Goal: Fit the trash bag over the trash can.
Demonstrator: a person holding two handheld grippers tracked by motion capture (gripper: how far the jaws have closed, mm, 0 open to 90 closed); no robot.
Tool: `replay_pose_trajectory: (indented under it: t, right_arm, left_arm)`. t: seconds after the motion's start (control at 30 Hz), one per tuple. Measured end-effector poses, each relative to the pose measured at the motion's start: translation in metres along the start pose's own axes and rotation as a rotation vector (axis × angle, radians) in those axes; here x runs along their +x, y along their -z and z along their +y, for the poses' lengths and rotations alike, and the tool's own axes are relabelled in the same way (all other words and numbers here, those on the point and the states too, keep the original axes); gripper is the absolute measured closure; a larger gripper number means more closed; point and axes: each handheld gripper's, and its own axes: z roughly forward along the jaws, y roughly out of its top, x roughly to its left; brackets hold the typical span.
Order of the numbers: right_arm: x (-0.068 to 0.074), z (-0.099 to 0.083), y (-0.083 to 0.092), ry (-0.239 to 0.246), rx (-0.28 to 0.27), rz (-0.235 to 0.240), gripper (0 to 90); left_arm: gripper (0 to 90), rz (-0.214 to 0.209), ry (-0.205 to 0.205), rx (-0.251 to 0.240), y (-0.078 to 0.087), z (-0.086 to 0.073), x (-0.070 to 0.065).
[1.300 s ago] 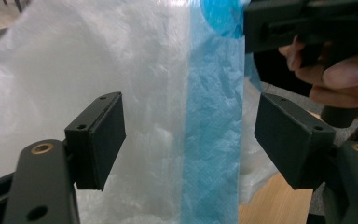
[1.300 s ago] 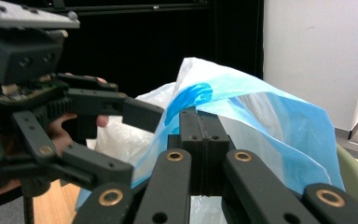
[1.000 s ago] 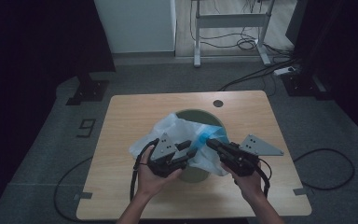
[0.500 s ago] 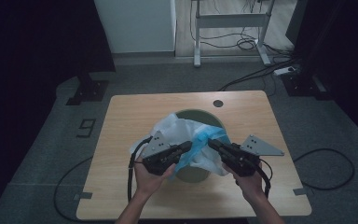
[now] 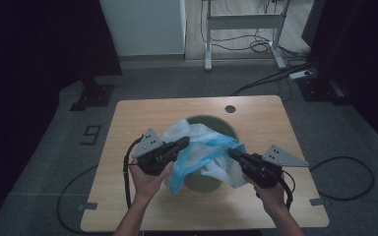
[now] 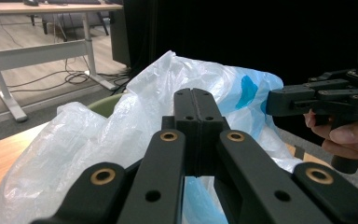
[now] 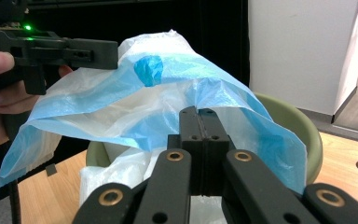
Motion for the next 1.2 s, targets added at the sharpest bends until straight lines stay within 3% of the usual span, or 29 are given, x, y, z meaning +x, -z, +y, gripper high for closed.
replay_pose_trajectory:
  t: [0.07, 0.13, 0.23, 0.27, 0.4, 0.5, 0.57, 0.63, 0.7, 0.73, 0.8, 0.87, 1.07, 1.2]
  right_arm:
    - [-0.001, -0.001, 0.002, 0.000, 0.001, -0.003, 89.3]
    - [-0.002, -0.003, 0.004, -0.003, 0.002, -0.007, 89.3]
    - [-0.004, -0.006, 0.007, -0.011, 0.005, -0.011, 89.2]
    - [-0.005, -0.007, 0.007, -0.012, 0.005, -0.013, 89.3]
    - [-0.005, -0.007, 0.006, -0.015, 0.007, -0.012, 89.2]
    - [-0.003, -0.006, 0.004, -0.009, 0.005, -0.007, 89.3]
    - [-0.002, -0.005, 0.004, -0.008, 0.003, -0.005, 89.2]
    - [-0.001, -0.005, 0.004, -0.006, 0.002, -0.002, 89.2]
    - [0.000, -0.004, 0.004, -0.005, 0.001, -0.002, 89.3]
    - [0.000, -0.003, 0.004, -0.005, 0.000, -0.002, 89.3]
    - [0.000, -0.003, 0.003, -0.003, 0.001, -0.003, 89.3]
    - [-0.001, -0.003, 0.003, -0.001, 0.006, -0.006, 89.3]
    - [-0.011, -0.005, 0.005, -0.017, 0.010, -0.026, 89.3]
    - [-0.018, -0.003, 0.008, -0.019, 0.014, -0.049, 89.3]
  left_arm:
    - [90.0, 0.024, -0.011, -0.001, 0.002, 0.000, 0.001]
    - [90.0, 0.028, 0.002, 0.000, 0.004, 0.000, 0.005]
    - [90.0, 0.004, 0.008, 0.021, 0.005, -0.002, 0.008]
    - [89.8, -0.003, -0.006, 0.020, 0.004, -0.003, 0.006]
    - [67.9, -0.024, -0.066, 0.014, -0.001, -0.004, -0.005]
    - [51.1, -0.045, -0.075, 0.027, -0.007, -0.003, -0.010]
    - [41.8, -0.050, -0.084, 0.053, -0.012, -0.002, -0.012]
    - [38.8, -0.043, -0.092, 0.086, -0.018, -0.004, -0.013]
    - [46.9, -0.006, -0.103, 0.116, -0.022, -0.006, -0.015]
    - [57.2, 0.005, -0.102, 0.130, -0.024, -0.007, -0.015]
    - [78.3, -0.041, -0.072, 0.145, -0.026, -0.007, -0.012]
    - [89.2, -0.034, -0.058, 0.134, -0.027, -0.006, -0.009]
    - [89.9, -0.034, 0.047, 0.048, -0.024, 0.000, 0.012]
    - [89.9, -0.011, 0.077, -0.003, -0.021, 0.004, 0.025]
